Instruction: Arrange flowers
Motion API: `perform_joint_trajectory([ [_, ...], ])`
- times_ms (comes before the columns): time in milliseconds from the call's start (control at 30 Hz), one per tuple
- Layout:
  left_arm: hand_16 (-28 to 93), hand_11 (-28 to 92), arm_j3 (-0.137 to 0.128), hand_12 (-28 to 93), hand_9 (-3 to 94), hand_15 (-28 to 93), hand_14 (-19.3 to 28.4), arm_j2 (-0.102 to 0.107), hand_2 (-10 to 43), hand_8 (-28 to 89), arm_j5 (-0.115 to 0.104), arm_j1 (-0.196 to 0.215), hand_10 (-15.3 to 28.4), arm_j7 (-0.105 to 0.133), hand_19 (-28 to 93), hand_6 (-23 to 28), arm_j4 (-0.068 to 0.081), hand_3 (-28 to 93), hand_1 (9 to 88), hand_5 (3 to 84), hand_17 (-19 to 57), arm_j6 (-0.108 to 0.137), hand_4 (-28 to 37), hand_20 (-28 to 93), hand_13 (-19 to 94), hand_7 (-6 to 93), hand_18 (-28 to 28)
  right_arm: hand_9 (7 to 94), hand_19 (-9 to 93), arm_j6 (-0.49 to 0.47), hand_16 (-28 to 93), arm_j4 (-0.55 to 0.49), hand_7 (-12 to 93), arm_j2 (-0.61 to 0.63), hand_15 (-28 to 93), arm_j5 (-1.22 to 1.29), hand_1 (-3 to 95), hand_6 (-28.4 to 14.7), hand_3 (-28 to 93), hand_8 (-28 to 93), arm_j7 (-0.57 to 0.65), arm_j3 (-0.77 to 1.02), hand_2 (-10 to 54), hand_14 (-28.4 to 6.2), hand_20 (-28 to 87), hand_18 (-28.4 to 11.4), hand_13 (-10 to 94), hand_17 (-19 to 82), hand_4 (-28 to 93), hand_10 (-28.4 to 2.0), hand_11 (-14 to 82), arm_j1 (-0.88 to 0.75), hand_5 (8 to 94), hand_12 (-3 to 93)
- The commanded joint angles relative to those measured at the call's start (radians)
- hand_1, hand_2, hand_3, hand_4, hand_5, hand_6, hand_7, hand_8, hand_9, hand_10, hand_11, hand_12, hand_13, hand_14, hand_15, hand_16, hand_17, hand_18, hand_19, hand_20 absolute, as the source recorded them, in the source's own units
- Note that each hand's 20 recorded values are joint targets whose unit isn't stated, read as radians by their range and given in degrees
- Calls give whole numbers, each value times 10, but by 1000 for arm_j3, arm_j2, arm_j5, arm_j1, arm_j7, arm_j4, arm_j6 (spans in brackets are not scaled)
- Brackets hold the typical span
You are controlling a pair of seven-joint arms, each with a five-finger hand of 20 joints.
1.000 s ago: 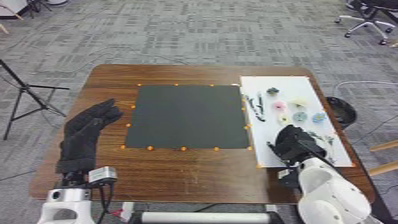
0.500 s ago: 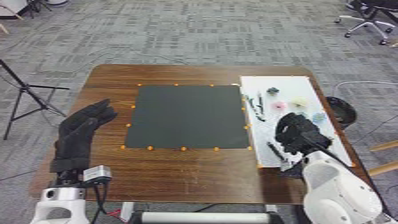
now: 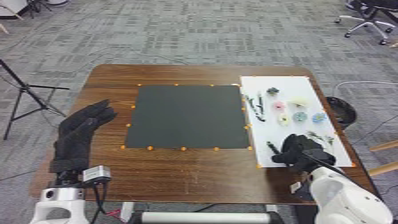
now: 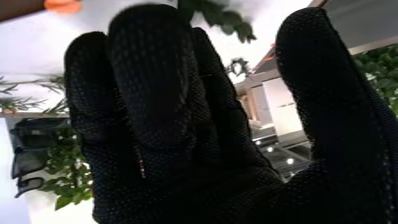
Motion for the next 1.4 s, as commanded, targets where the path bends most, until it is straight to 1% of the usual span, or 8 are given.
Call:
perform_joint_trajectory([
  [33,35,226,3,165,480,322,171,-5,-93,-61,4,4,131,-6,311,32,2,682,289,495,10,-7,-142,336,385,148,154,741,677,83,359,54,343,12,456,-87,409,-47,600,-31,23,-88,-95,-14,374,-145,909,568,-42,-133,317,7,583,335],
  [200,35,227,4,165,479,322,171,-7,-94,-62,7,6,132,-5,310,32,0,683,289,495,10,-6,-143,336,385,148,154,808,696,112,358,82,377,1,477,-72,563,-31,446,266,32,-101,-95,-3,367,-137,919,582,5,-94,217,9,570,536],
  [233,35,227,2,165,479,322,171,-8,-94,-62,6,4,132,-7,310,32,2,684,288,494,10,-8,-143,336,385,148,154,816,697,122,353,85,388,0,477,-61,712,-28,79,279,38,-102,-95,-2,364,-137,920,584,237,-91,206,9,569,549],
  [267,35,226,2,165,479,322,171,-9,-94,-62,6,7,131,-5,310,32,1,684,289,494,10,-7,-143,336,385,148,154,827,697,117,357,87,395,-3,476,-54,789,-25,-105,285,40,-100,-95,-2,366,-135,921,584,362,-89,195,10,572,559],
  [400,35,226,2,165,479,320,171,-10,-93,-62,7,6,132,-9,310,33,1,683,288,495,10,-14,-143,336,383,147,154,845,687,112,361,92,410,-6,471,-43,897,-18,-280,290,44,-96,-95,2,377,-130,926,591,485,-87,185,10,578,568],
  [1133,36,225,-1,165,477,320,172,-8,-94,-61,7,13,131,-19,309,34,-4,683,289,494,9,-22,-144,335,382,145,154,923,635,186,291,64,270,-14,502,224,855,-22,-93,289,57,-33,-95,4,431,-123,937,642,440,-86,135,42,705,503],
  [1233,36,225,-1,165,477,318,171,-5,-93,-61,5,11,131,-20,310,34,-4,682,290,494,9,-21,-144,336,382,145,154,924,626,208,289,37,262,-5,502,297,675,-23,454,286,49,-8,-95,5,448,-123,937,646,23,-88,133,58,710,495],
  [1400,36,224,2,165,477,317,171,-5,-93,-61,6,6,131,-17,310,35,-2,682,289,494,9,-21,-142,336,381,144,154,926,628,265,289,2,259,6,506,358,655,-26,521,284,24,22,-95,7,450,-120,937,649,-30,-88,131,87,714,493],
])
